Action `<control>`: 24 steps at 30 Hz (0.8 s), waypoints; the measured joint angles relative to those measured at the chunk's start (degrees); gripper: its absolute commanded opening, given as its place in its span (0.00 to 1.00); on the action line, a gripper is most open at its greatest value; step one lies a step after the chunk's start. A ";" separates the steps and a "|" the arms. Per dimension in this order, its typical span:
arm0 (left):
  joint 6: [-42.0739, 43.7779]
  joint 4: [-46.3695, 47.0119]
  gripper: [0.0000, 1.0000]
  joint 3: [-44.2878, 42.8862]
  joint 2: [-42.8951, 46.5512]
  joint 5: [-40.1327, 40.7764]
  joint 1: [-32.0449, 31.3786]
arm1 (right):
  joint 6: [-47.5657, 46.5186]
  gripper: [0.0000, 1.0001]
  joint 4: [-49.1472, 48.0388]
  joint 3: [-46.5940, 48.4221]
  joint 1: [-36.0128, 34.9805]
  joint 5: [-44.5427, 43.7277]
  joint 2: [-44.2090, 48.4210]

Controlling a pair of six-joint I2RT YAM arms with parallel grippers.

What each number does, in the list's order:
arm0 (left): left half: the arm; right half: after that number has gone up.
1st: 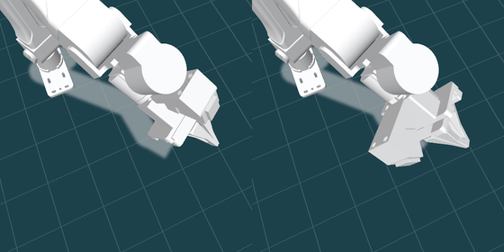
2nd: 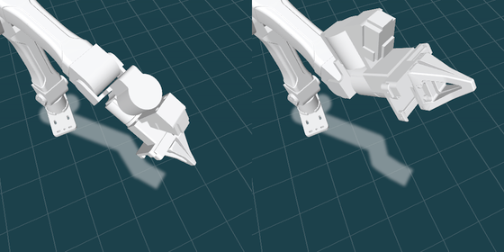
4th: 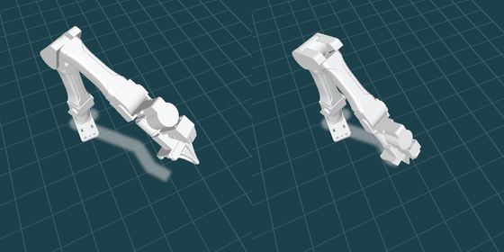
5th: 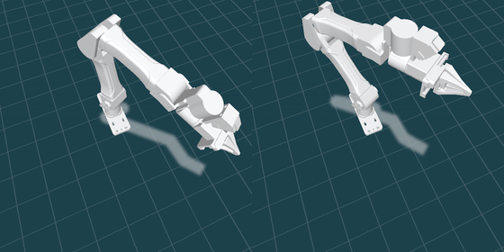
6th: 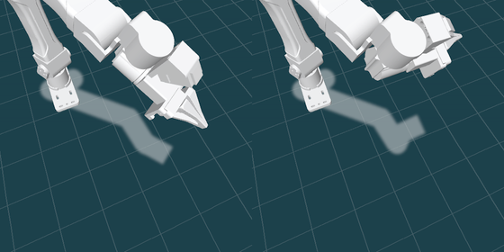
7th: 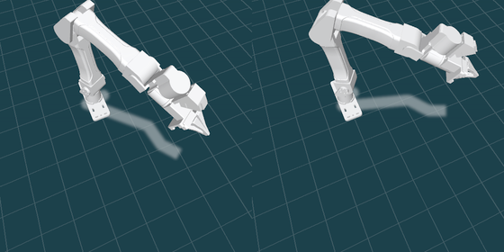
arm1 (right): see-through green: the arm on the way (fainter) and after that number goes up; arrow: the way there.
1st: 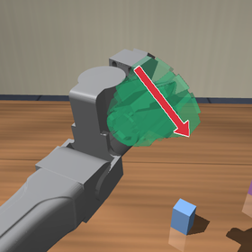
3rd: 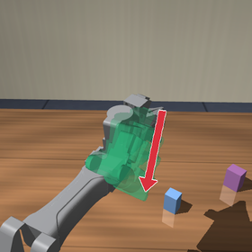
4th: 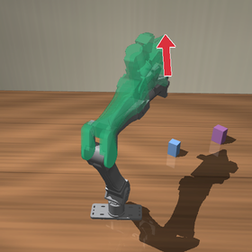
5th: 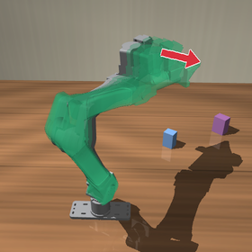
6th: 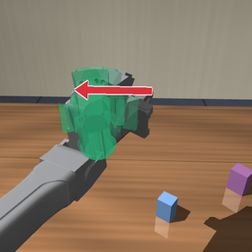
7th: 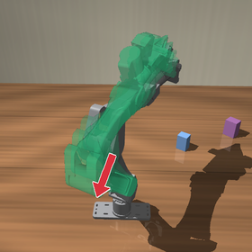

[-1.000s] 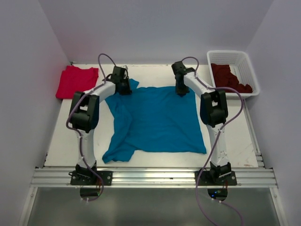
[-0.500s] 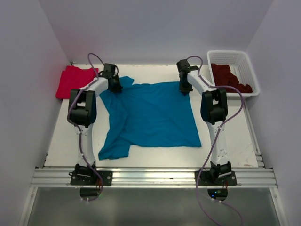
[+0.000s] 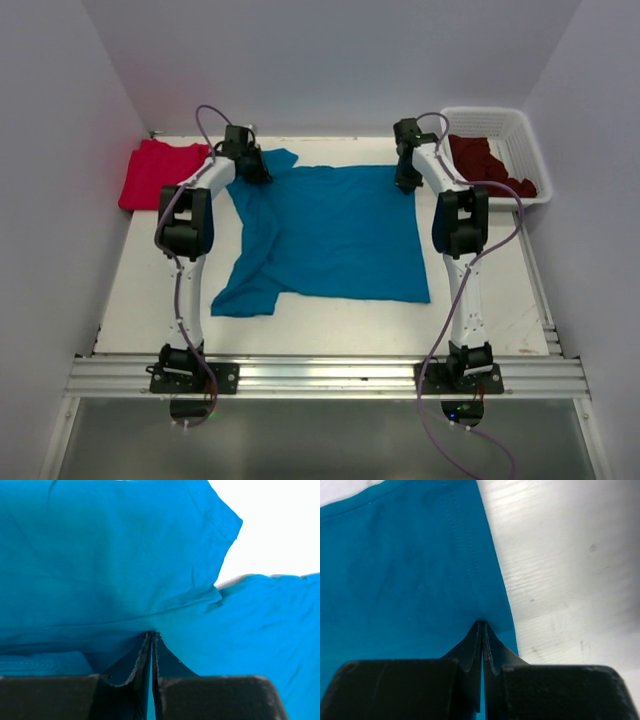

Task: Fold and stack the t-shirts
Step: Flatten the tshirt out

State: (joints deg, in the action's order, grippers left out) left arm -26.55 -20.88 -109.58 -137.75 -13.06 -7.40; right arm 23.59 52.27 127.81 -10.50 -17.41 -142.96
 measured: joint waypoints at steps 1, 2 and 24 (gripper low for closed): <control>0.00 0.20 0.11 -0.57 -0.37 -0.63 0.00 | 0.26 0.00 0.22 0.63 0.61 -0.15 -0.35; 0.00 0.52 0.13 -0.79 -0.59 -1.31 0.00 | 0.39 0.00 0.28 1.16 1.29 -0.44 -0.70; 3.85 15.17 1.00 19.12 28.76 -1.55 0.26 | -3.37 0.00 -17.86 -21.59 3.93 -1.03 15.23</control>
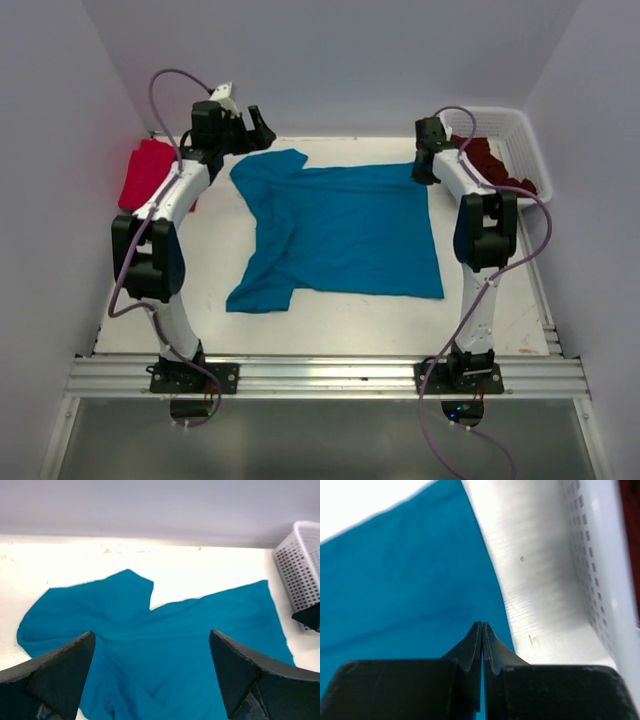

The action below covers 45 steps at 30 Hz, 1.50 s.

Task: Fold and stack the t-shirts
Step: Flatten the tshirt out

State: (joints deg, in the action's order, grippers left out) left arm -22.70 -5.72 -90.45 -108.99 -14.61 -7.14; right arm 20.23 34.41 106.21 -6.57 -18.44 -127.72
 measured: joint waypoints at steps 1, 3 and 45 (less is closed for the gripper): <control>0.00 0.20 1.00 -0.02 1.57 -0.17 0.00 | -0.20 0.00 -0.11 -0.13 -0.31 -0.02 1.62; 0.02 -0.09 0.97 0.28 3.87 -0.50 -0.04 | -0.20 0.00 -0.59 -0.90 -1.29 0.26 5.46; 2.14 -22.18 0.30 22.97 13.03 38.86 -21.55 | 2.16 0.00 -3.10 -36.20 -16.57 -0.55 36.28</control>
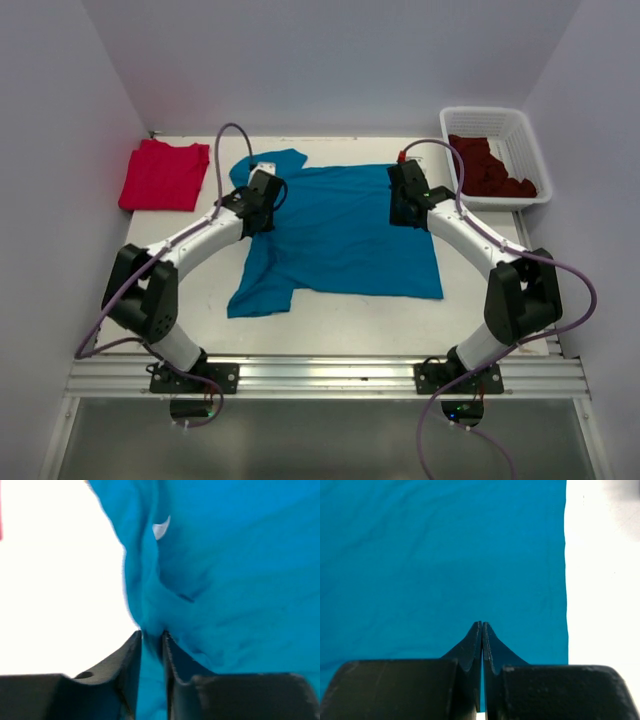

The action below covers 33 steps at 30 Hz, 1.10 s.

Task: Fold and stack the t-shirts
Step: Flatten the tshirt out

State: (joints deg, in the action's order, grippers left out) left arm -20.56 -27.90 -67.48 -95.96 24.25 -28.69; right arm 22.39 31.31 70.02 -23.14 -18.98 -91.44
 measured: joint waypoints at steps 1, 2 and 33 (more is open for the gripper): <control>-1.11 0.07 0.31 0.74 2.21 0.00 0.63 | 0.00 0.00 0.07 -0.09 0.00 0.00 0.00; -2.14 0.02 0.32 1.49 4.11 -0.07 1.51 | -0.02 0.00 0.11 -0.15 0.00 0.00 0.00; 6.32 4.98 0.64 3.82 -4.79 -6.01 -2.08 | -0.57 0.00 0.96 -0.31 0.00 0.07 -0.31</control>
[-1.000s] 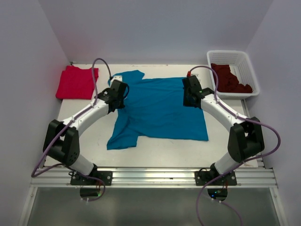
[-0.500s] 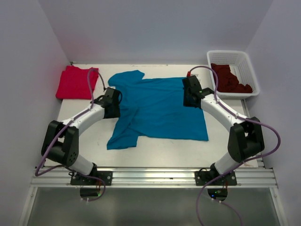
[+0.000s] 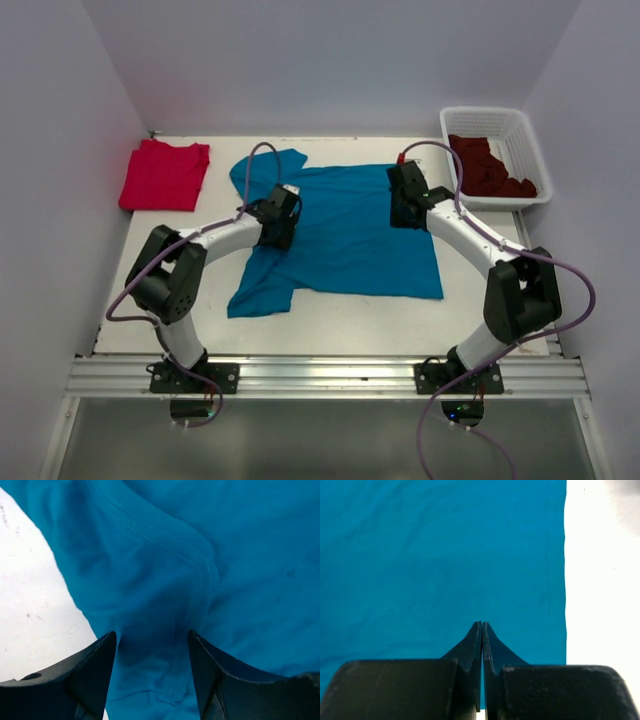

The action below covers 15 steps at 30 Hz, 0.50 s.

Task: Fold and stack the t-shirts
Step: Flatten the tshirt out

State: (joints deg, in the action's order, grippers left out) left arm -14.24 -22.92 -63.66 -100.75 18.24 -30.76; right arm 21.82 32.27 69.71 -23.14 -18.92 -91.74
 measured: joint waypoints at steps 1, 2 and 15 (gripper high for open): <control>0.42 0.22 0.64 -0.15 -0.94 -0.11 -0.02 | 0.00 0.00 0.04 0.00 0.00 -0.02 -0.13; 0.66 0.33 0.64 -0.28 -1.62 -0.24 -0.02 | 0.00 0.00 0.13 0.00 0.00 -0.02 -0.26; 1.16 1.27 0.00 -4.35 -5.95 1.79 -0.07 | -0.24 0.00 0.66 0.00 0.00 -0.04 -0.87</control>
State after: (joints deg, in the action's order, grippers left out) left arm -13.08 -21.65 -68.01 -106.69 20.03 -30.83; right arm 21.58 32.93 69.71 -23.14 -18.96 -92.62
